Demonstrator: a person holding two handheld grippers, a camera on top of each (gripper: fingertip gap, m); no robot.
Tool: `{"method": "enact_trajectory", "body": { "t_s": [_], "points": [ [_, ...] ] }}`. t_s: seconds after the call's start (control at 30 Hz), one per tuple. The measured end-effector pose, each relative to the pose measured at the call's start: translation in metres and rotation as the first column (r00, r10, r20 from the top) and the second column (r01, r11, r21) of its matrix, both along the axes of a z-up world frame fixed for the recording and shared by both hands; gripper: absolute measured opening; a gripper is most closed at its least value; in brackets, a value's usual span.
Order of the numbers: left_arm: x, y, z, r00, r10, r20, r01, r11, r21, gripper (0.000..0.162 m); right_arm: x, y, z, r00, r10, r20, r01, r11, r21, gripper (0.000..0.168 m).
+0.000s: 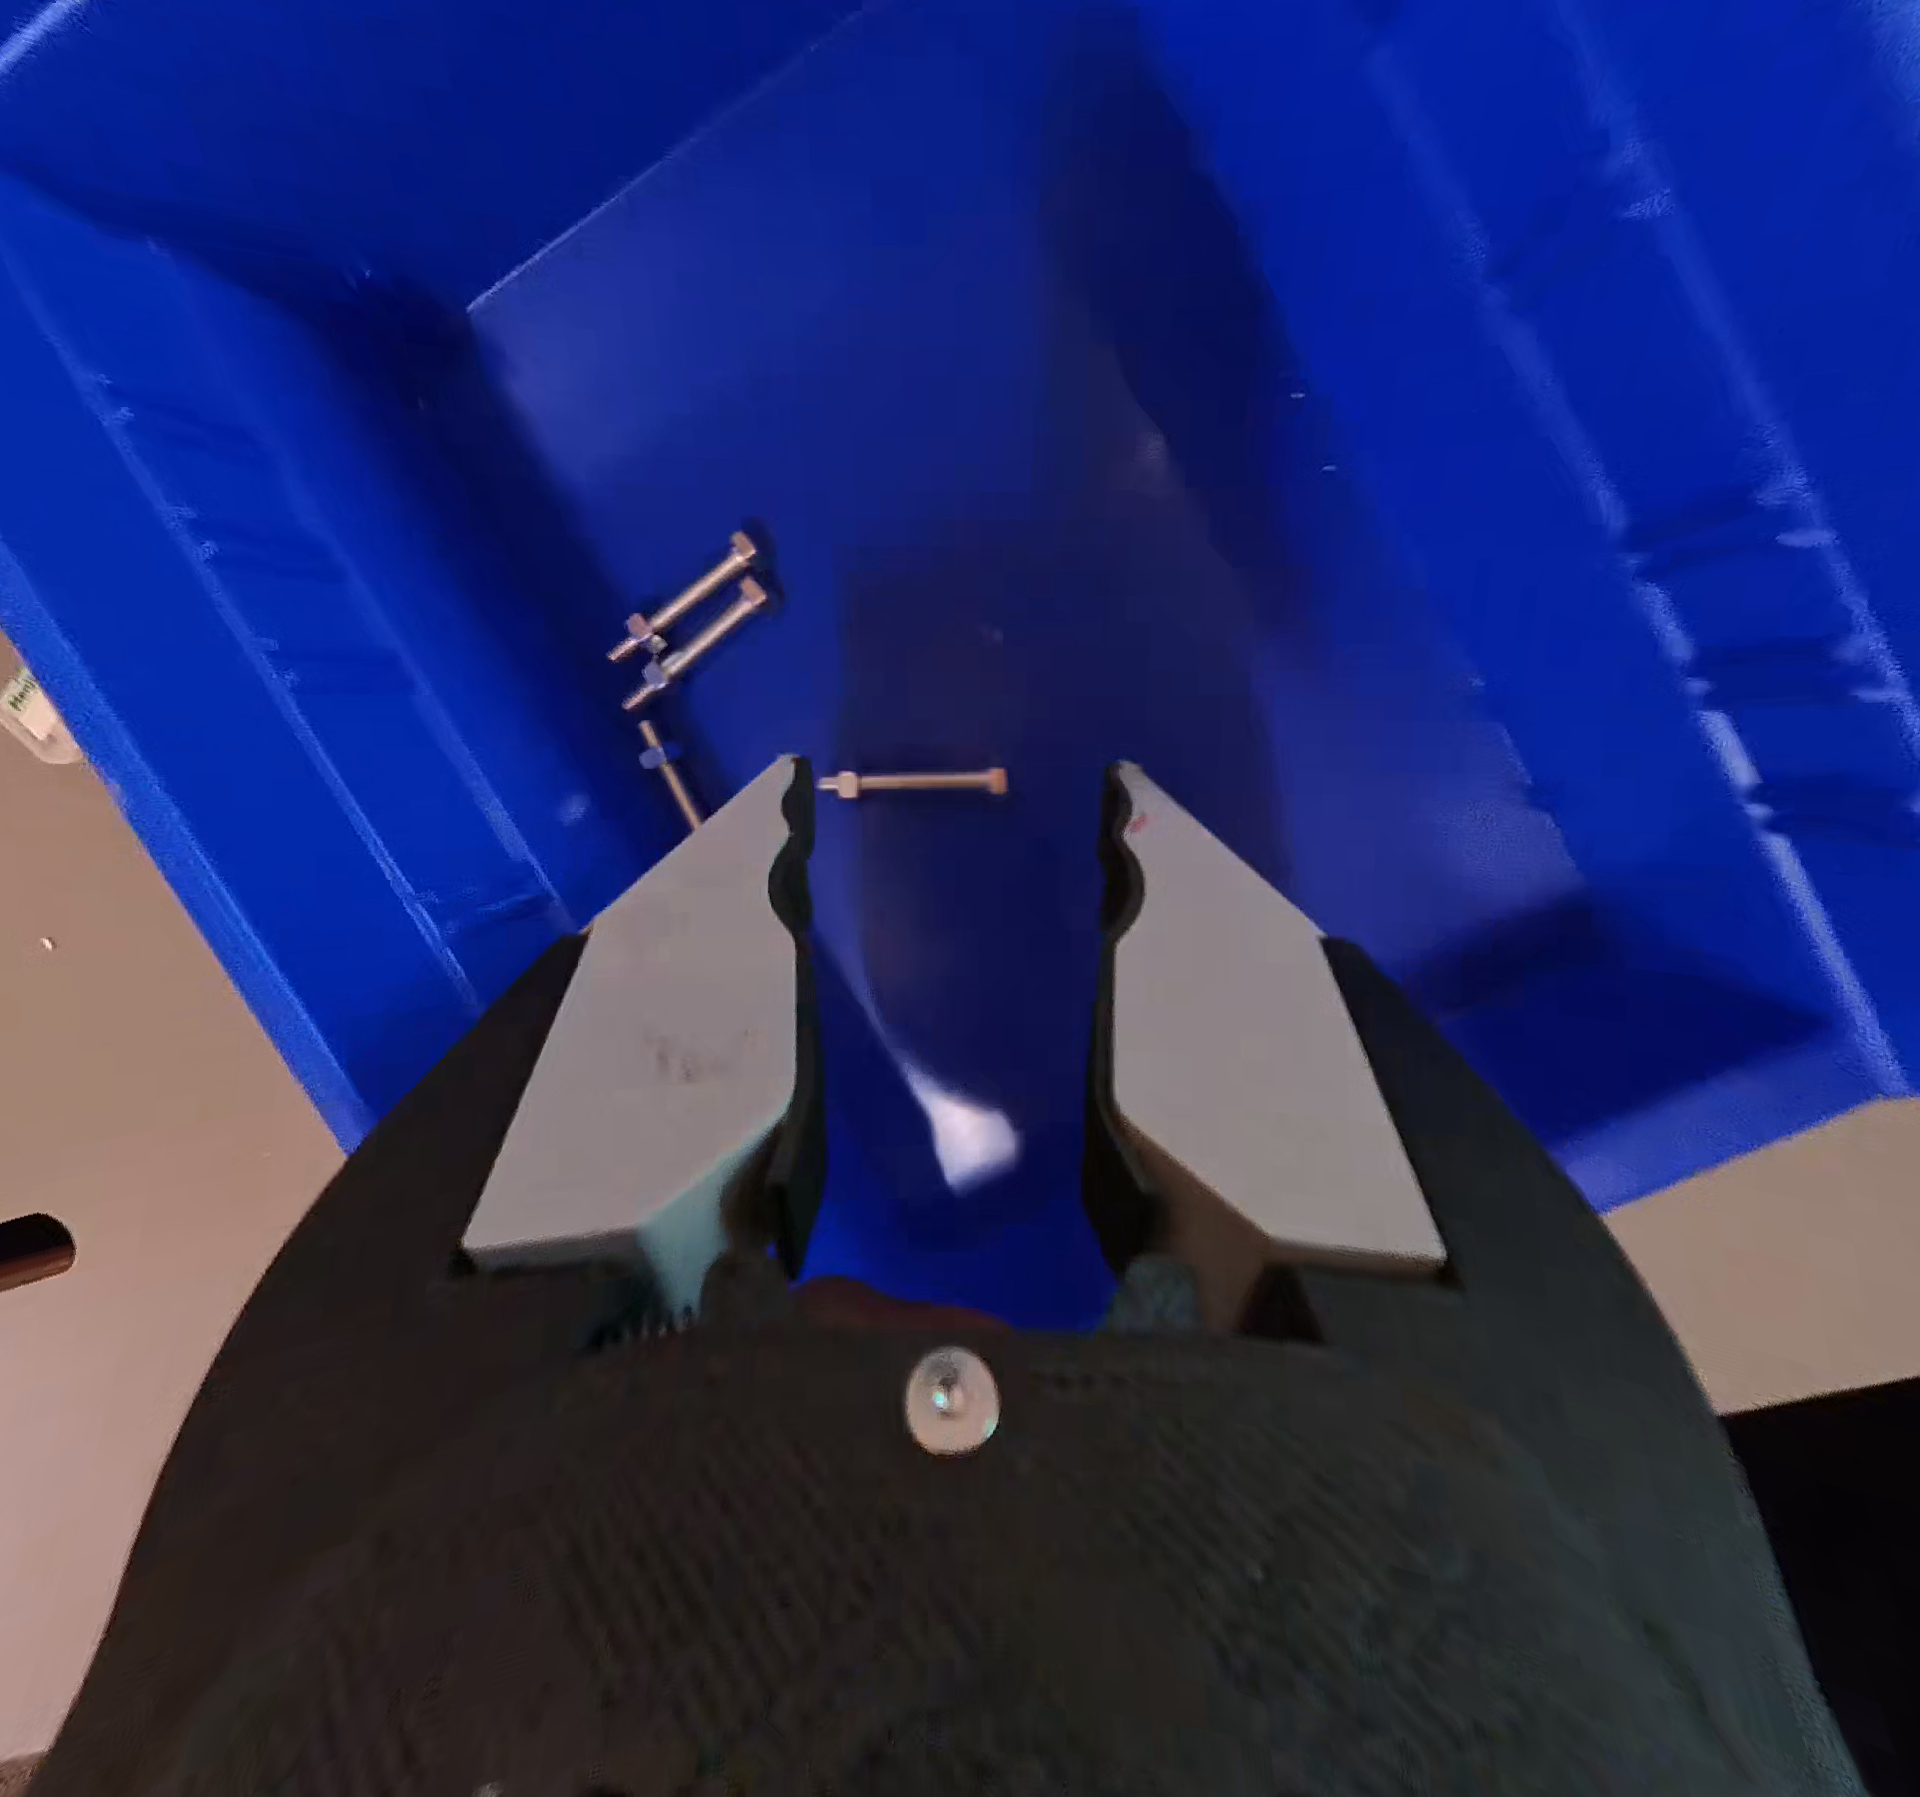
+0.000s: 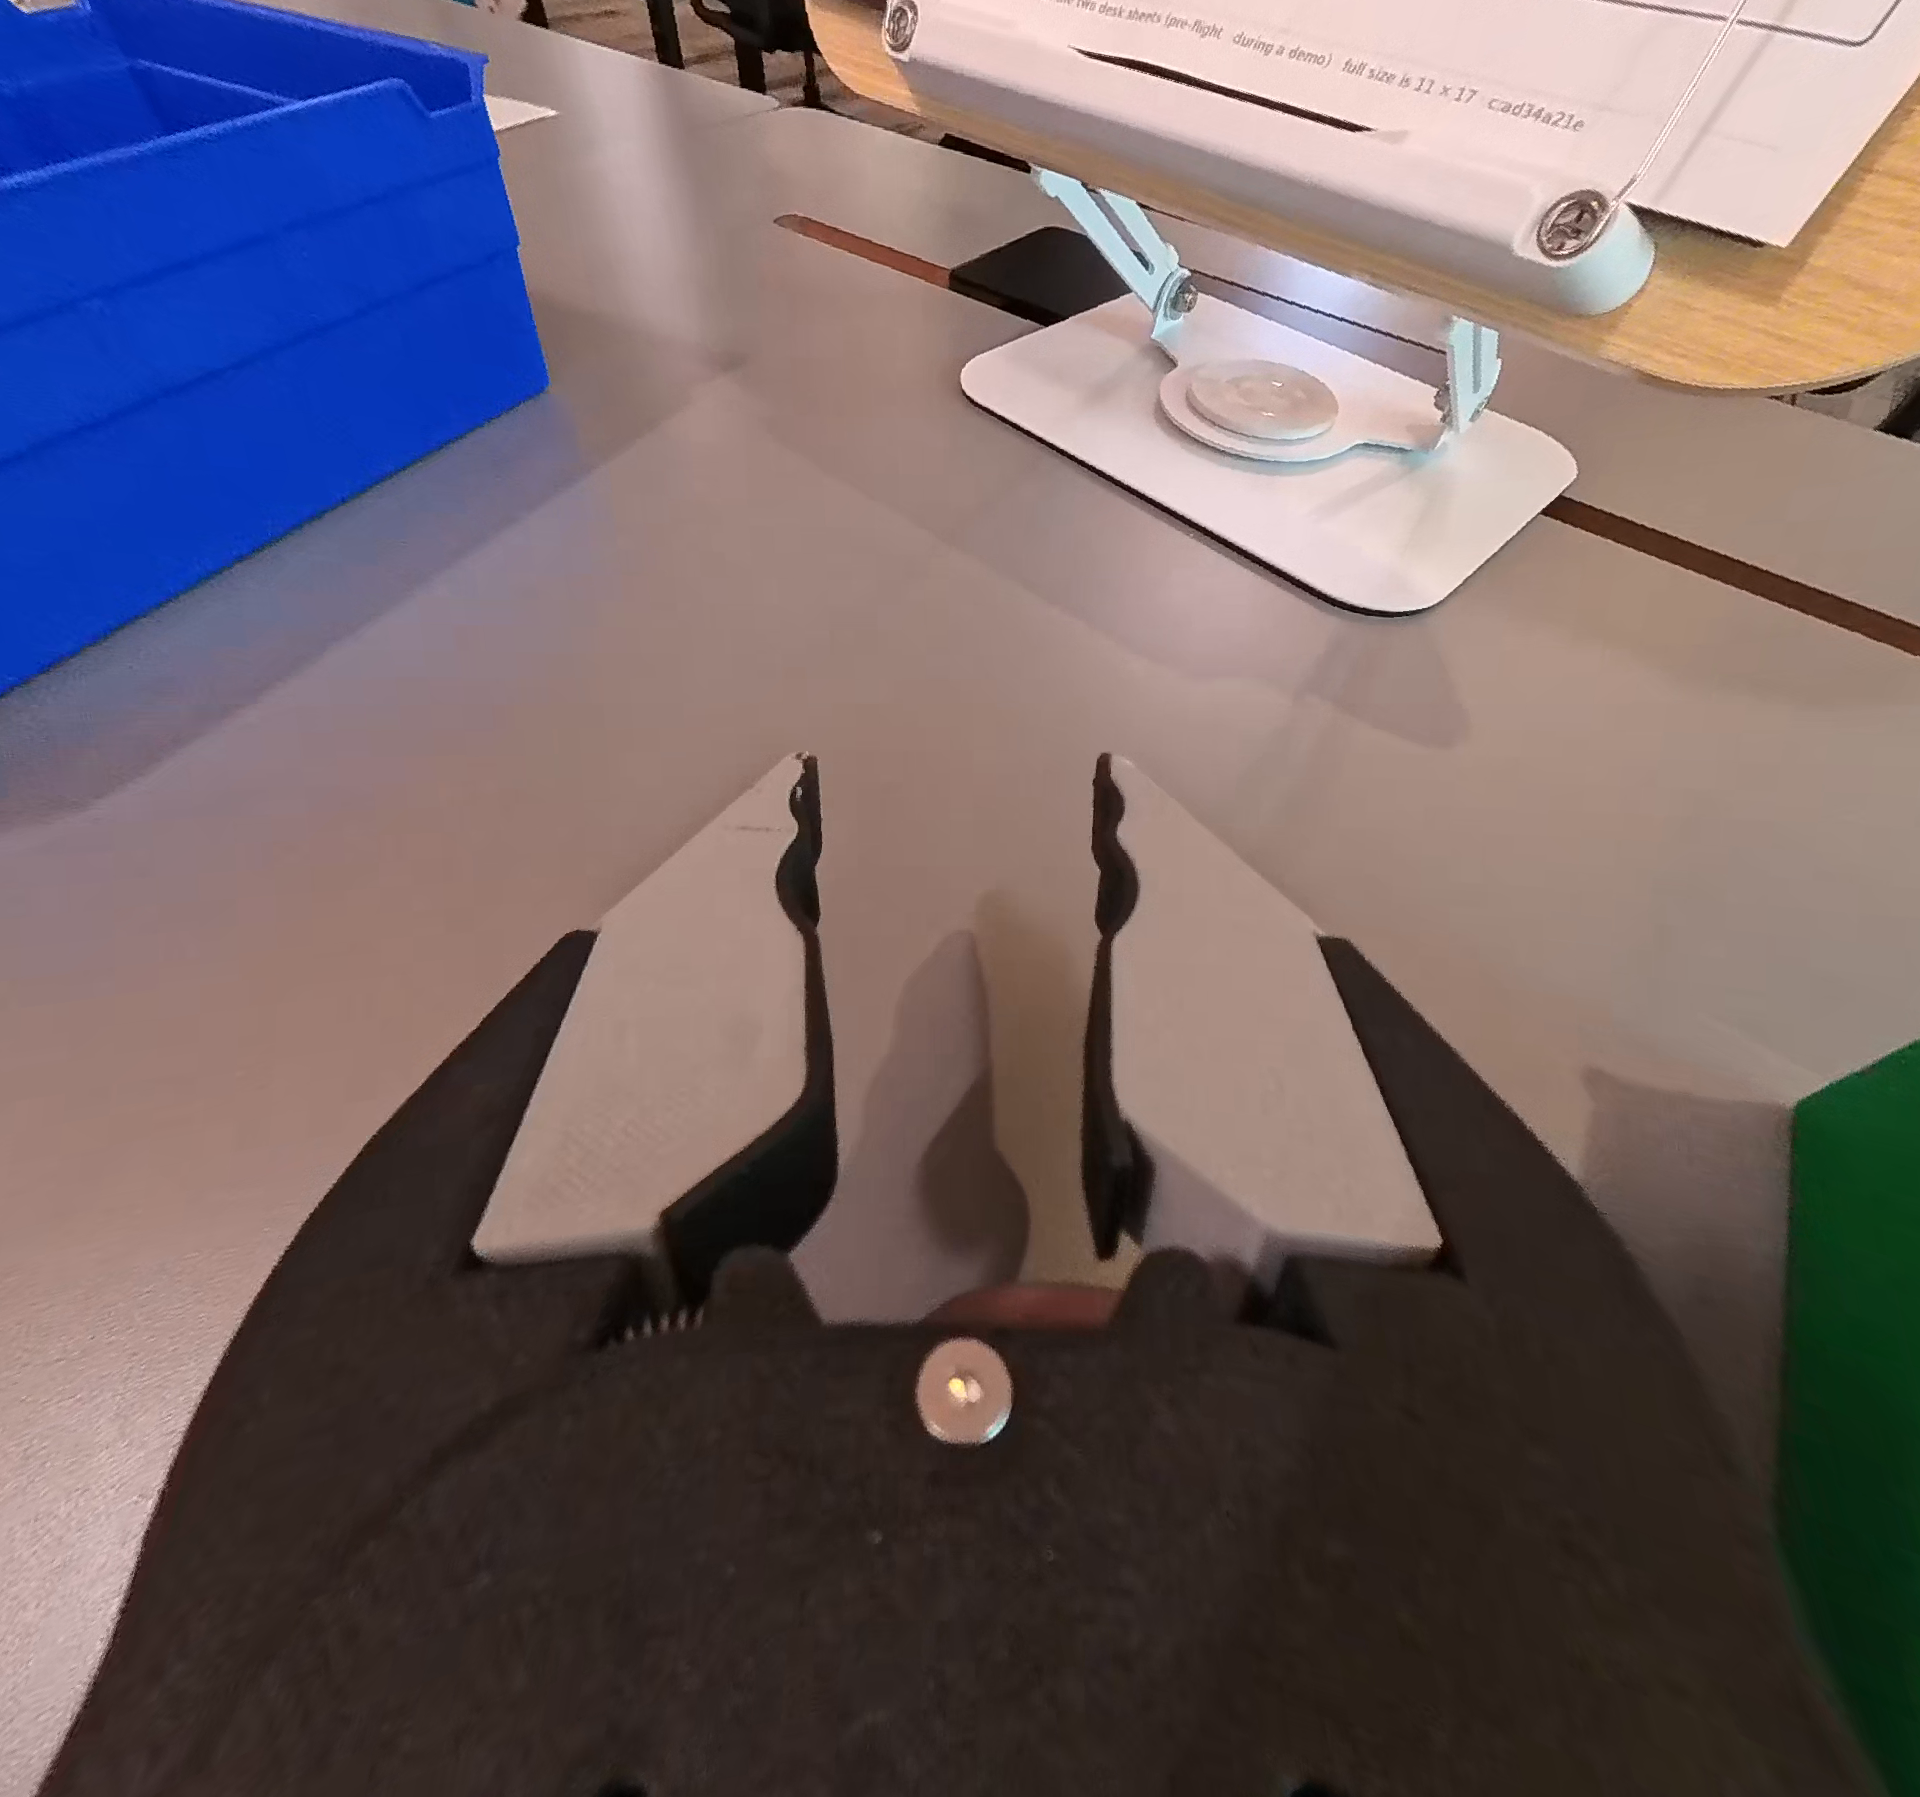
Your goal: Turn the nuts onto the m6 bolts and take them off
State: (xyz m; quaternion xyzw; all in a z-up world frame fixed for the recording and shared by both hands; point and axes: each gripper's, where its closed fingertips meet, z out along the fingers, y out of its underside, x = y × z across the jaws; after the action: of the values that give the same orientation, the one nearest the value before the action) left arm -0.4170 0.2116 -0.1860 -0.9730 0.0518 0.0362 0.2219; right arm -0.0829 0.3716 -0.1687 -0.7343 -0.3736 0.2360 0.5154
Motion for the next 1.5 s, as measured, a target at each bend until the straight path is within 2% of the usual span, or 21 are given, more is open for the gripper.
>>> {"method": "enact_trajectory", "body": {
  "t_s": [0.2,0.37,0.53,1.13,1.5],
  "points": [
    [-0.007,0.000,-0.017,0.998,0.000,0.064,0.010,0.987,-0.159,0.051,-0.001,-0.001,-0.001,1.000,0.009,-0.001,-0.009,1.000,-0.007,0.049],
    [-0.004,-0.001,-0.022,0.995,-0.016,0.094,0.036,0.977,-0.212,0.047,-0.002,-0.001,-0.002,1.000,0.017,0.009,-0.017,1.000,-0.008,0.049],
    [-0.005,0.001,-0.023,0.990,0.007,0.139,0.025,0.973,-0.229,0.044,-0.002,-0.002,-0.001,1.000,0.018,0.006,-0.018,1.000,-0.008,0.049],
    [-0.012,-0.008,-0.038,0.996,0.022,0.085,0.007,0.945,-0.326,0.044,-0.003,-0.004,-0.001,1.000,0.027,0.010,-0.027,1.000,-0.003,0.048],
    [-0.009,-0.006,-0.039,0.995,0.023,0.093,0.006,0.953,-0.303,0.045,-0.005,-0.006,-0.001,0.999,0.034,0.012,-0.034,0.999,-0.001,0.048]
  ]
}}
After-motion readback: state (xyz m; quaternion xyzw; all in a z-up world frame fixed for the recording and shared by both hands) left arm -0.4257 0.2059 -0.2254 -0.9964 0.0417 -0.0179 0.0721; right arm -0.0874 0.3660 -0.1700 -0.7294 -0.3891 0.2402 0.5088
